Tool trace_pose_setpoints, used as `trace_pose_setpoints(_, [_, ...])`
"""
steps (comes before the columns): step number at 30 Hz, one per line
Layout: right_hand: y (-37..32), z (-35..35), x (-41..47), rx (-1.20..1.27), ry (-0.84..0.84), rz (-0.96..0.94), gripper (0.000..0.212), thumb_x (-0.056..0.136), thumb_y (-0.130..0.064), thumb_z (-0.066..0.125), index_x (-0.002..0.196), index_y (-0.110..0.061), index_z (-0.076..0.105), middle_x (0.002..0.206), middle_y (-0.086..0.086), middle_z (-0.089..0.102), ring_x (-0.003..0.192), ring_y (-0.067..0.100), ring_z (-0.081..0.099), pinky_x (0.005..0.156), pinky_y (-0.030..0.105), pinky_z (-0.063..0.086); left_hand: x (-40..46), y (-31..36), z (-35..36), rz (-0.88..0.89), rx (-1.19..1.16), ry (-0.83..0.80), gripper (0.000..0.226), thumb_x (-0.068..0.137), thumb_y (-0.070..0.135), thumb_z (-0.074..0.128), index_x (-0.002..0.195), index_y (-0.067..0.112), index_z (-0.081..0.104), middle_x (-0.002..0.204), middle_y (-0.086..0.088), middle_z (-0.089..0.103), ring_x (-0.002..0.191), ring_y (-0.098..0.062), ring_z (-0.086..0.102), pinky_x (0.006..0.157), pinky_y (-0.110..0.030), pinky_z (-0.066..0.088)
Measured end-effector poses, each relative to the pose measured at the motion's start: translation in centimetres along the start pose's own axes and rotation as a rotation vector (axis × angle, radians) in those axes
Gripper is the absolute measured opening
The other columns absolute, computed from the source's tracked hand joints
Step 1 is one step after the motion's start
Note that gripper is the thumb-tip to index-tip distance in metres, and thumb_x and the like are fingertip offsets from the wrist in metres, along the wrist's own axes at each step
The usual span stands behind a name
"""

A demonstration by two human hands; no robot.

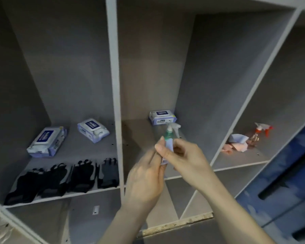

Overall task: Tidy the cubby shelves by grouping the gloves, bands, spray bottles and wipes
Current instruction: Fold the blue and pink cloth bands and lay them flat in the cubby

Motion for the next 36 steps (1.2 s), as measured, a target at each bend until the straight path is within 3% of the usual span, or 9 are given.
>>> trace_pose_setpoints(5, [4.6, -7.2, 0.2, -0.024, 0.003, -0.042, 0.017, 0.093, -0.014, 0.058, 0.084, 0.0, 0.061, 0.078, 0.024, 0.064, 0.07, 0.018, 0.053, 0.076, 0.054, 0.05, 0.8, 3.7, 5.9, -0.067, -0.197, -0.245, 0.086, 0.083, 0.069, 0.047, 0.147, 0.038, -0.001, 0.15, 0.007, 0.033, 0.136, -0.01, 0.036, 0.108, -0.032, 0.036])
trace_pose_setpoints(8, [7.0, -11.6, -0.1, -0.152, -0.043, -0.072, 0.024, 0.09, -0.008, 0.058, 0.068, -0.015, 0.053, 0.054, -0.003, 0.046, 0.059, 0.012, 0.04, 0.06, 0.046, 0.042, 2.0, 5.7, 9.4, -0.245, -0.463, -0.25, 0.084, 0.072, 0.066, 0.057, 0.145, 0.035, 0.029, 0.132, 0.002, 0.048, 0.125, -0.007, 0.045, 0.105, -0.026, 0.037])
trace_pose_setpoints(11, [9.5, -15.0, -0.8, -0.21, -0.08, -0.076, 0.016, 0.089, -0.01, 0.058, 0.073, -0.014, 0.055, 0.055, -0.001, 0.046, 0.056, 0.015, 0.04, 0.057, 0.04, 0.038, 3.1, 7.1, 13.6, -0.337, -0.646, -0.333, 0.05, 0.069, 0.041, 0.068, 0.108, 0.009, 0.068, 0.099, -0.015, 0.063, 0.093, -0.012, 0.055, 0.086, -0.028, 0.042])
trace_pose_setpoints(16, [12.9, -19.1, -1.4, -0.134, 0.038, -0.083, 0.013, 0.09, -0.007, 0.055, 0.081, -0.007, 0.065, 0.076, 0.019, 0.06, 0.068, 0.02, 0.05, 0.067, 0.038, 0.045, 2.6, 7.4, 18.9, -0.525, -0.951, -0.57, 0.04, 0.068, 0.022, 0.081, 0.089, -0.009, 0.068, 0.084, -0.011, 0.067, 0.079, -0.019, 0.058, 0.074, -0.036, 0.045])
trace_pose_setpoints(22, [17.1, -21.1, 0.2, 0.226, 0.234, 0.176, 0.017, 0.095, 0.0, 0.053, 0.1, -0.005, 0.068, 0.108, 0.024, 0.066, 0.078, 0.022, 0.066, 0.057, 0.04, 0.061, 1.3, 4.3, 18.3, -0.585, -0.766, -0.776, 0.024, 0.066, 0.036, 0.084, 0.083, 0.02, 0.077, 0.085, 0.003, 0.075, 0.078, -0.009, 0.069, 0.074, -0.023, 0.052])
trace_pose_setpoints(26, [19.6, -19.8, 2.1, 0.272, 0.281, 0.241, 0.014, 0.095, -0.002, 0.053, 0.1, -0.007, 0.066, 0.132, 0.015, 0.057, 0.097, 0.028, 0.064, 0.055, 0.036, 0.06, 1.1, 0.0, 15.8, -0.672, -0.525, -0.721, 0.046, 0.06, 0.047, 0.08, 0.079, 0.005, 0.073, 0.071, 0.001, 0.061, 0.069, -0.012, 0.055, 0.068, -0.026, 0.039])
trace_pose_setpoints(30, [21.5, -17.2, 4.3, 0.243, 0.327, 0.309, 0.017, 0.094, -0.003, 0.055, 0.104, 0.01, 0.061, 0.097, 0.024, 0.062, 0.084, 0.035, 0.064, 0.063, 0.048, 0.058, 1.2, -5.0, 12.9, -0.714, -0.373, -0.628, 0.051, 0.06, 0.052, 0.08, 0.07, 0.003, 0.064, 0.065, -0.001, 0.05, 0.064, -0.012, 0.046, 0.064, -0.029, 0.031])
trace_pose_setpoints(33, [22.7, -15.5, 6.2, 0.281, 0.37, 0.351, 0.012, 0.094, -0.002, 0.054, 0.101, 0.004, 0.062, 0.086, 0.013, 0.058, 0.065, 0.018, 0.057, 0.041, 0.022, 0.051, 1.5, -8.6, 11.2, -0.744, -0.355, -0.542, 0.033, 0.066, 0.033, 0.083, 0.063, 0.011, 0.058, 0.057, -0.001, 0.046, 0.056, -0.014, 0.044, 0.059, -0.027, 0.034])
trace_pose_setpoints(36, [24.5, -14.1, 8.1, 0.323, 0.344, 0.428, 0.006, 0.093, 0.001, 0.057, 0.088, -0.001, 0.06, 0.074, 0.009, 0.058, 0.052, 0.018, 0.057, 0.033, 0.017, 0.045, 1.7, -12.2, 10.5, -0.931, -0.437, -0.287, 0.021, 0.075, 0.009, 0.08, 0.074, 0.004, 0.059, 0.054, -0.009, 0.052, 0.051, -0.019, 0.05, 0.05, -0.024, 0.047])
Point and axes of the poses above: each hand's wrist, its own x-axis towards the middle knuckle, its own z-axis out of the palm, y = z × x, the point moved 1 cm from there along x, towards the middle knuckle
